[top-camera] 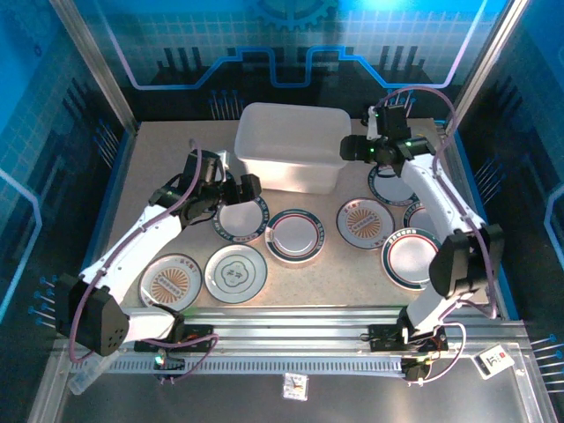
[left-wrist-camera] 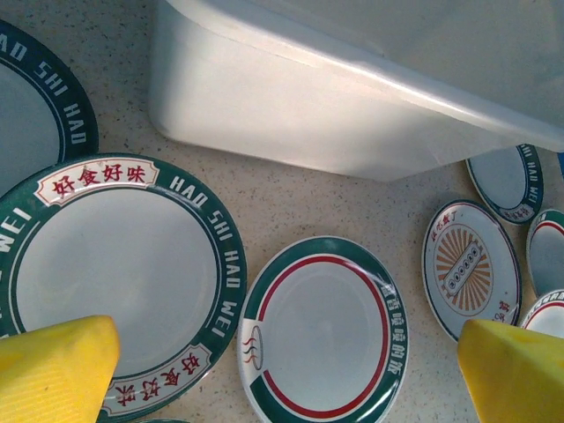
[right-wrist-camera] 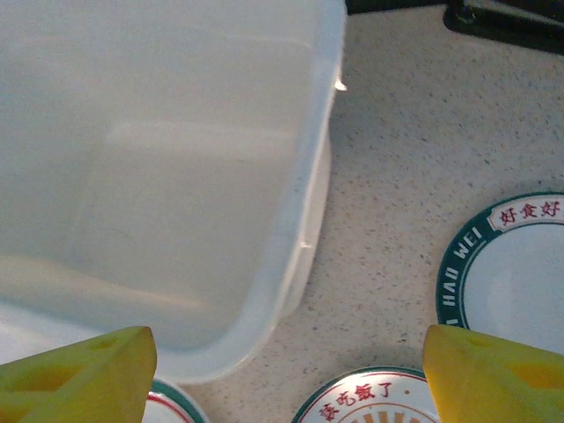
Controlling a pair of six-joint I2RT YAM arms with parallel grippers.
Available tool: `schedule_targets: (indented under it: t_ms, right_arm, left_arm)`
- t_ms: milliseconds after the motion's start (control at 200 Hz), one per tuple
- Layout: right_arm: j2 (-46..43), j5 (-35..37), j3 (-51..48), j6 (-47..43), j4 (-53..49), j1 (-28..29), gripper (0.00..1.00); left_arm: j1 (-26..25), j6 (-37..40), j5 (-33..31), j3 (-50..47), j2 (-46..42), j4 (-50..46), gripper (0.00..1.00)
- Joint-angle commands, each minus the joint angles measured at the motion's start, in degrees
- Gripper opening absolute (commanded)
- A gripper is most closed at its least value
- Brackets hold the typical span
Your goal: Place the plates into the plastic bin on the countertop
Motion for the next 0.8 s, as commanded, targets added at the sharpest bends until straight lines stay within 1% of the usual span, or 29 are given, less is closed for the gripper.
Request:
schedule_targets:
  t_ms: [0, 130, 225, 385, 450, 605, 795]
  right_arm:
    - [-5.34, -4.55, -2.93, -0.53, -0.11, 0.09, 0.80]
    - [-11.25, -7.72, -10.13, -0.55, 0.37, 0.45, 0.78]
    - [-14.62, -12.01, -15.85, -1.33, 1.77, 0.98, 0.78]
    - [-17.84, -13.50, -24.67, -0.86, 4.49, 3.79, 0.73]
    - [-17.78, -14.46, -27.54, 0.15, 5.57, 4.76, 0.72]
    - [-16.03, -17.76, -34.04, 2.81, 10.13, 6.83, 0.64]
    - [-9.85, -18.26, -35.40, 3.63, 12.80, 8.32, 0.59]
  left_arm:
    - [0.83, 1.95, -0.54, 0.22, -1.96, -1.82, 0.99]
    - [1.92, 2.35, -0.06, -0.47, -3.14, -2.18, 0.99]
    - [2.56, 2.63, 0.54, -1.08, -3.79, -2.50, 0.99]
    - [3.48, 2.79, 1.28, -1.53, -4.08, -3.51, 0.99]
    - [3.58, 2.80, 1.37, -1.72, -4.25, -4.00, 1.00]
    - [3.58, 2.73, 1.63, -1.95, -4.78, -4.50, 0.99]
    - [3.58, 2.58, 1.74, -2.64, -5.48, -4.82, 0.99]
